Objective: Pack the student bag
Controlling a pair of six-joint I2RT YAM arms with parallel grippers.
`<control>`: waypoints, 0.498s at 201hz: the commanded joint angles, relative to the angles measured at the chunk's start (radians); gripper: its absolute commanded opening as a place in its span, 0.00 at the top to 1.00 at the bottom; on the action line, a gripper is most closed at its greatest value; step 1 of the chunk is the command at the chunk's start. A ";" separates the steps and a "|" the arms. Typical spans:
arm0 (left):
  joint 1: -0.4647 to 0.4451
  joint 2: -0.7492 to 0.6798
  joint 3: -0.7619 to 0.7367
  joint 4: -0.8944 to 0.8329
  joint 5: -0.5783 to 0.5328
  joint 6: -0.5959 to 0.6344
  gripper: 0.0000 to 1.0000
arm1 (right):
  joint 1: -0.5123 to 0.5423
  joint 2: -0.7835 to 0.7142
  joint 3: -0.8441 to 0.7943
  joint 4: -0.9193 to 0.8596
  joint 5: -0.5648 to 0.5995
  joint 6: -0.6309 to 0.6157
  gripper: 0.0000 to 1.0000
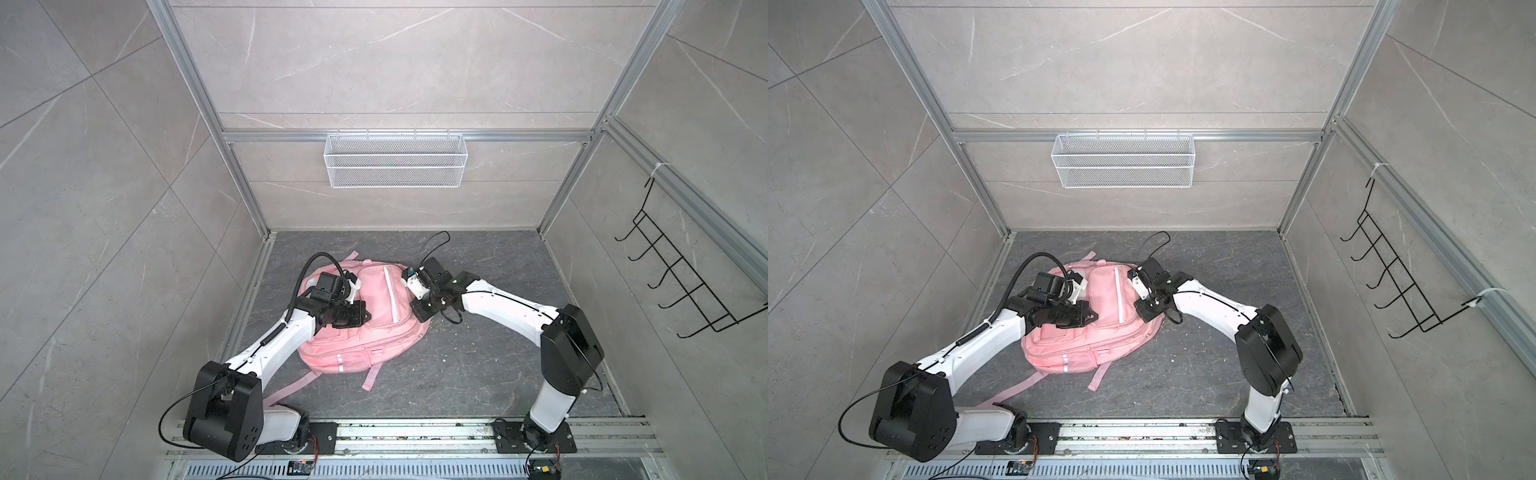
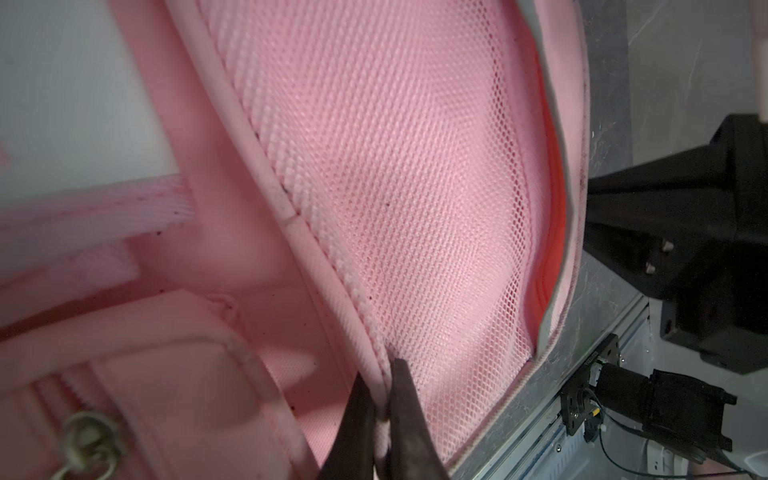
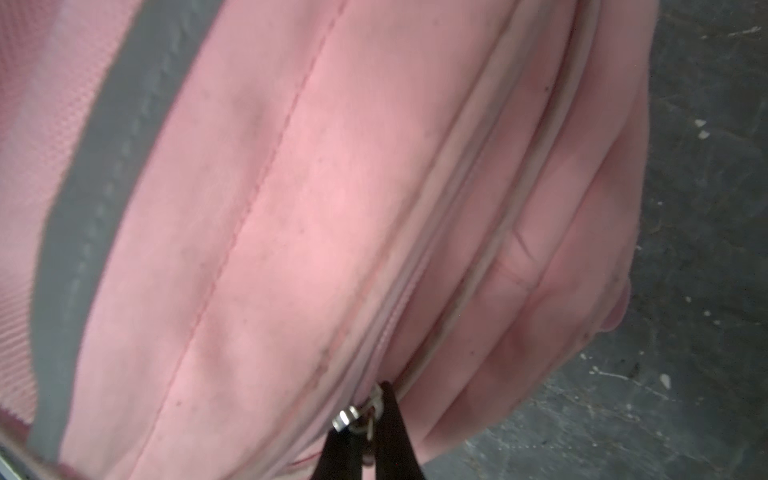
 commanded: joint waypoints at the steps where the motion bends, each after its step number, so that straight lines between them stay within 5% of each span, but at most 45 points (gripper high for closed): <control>1: -0.007 0.003 0.018 -0.155 0.044 0.180 1.00 | -0.062 0.067 0.102 0.002 0.121 -0.099 1.00; 100: -0.188 0.065 0.070 -0.258 0.081 0.266 1.00 | -0.105 0.156 0.236 0.183 0.226 -0.165 1.00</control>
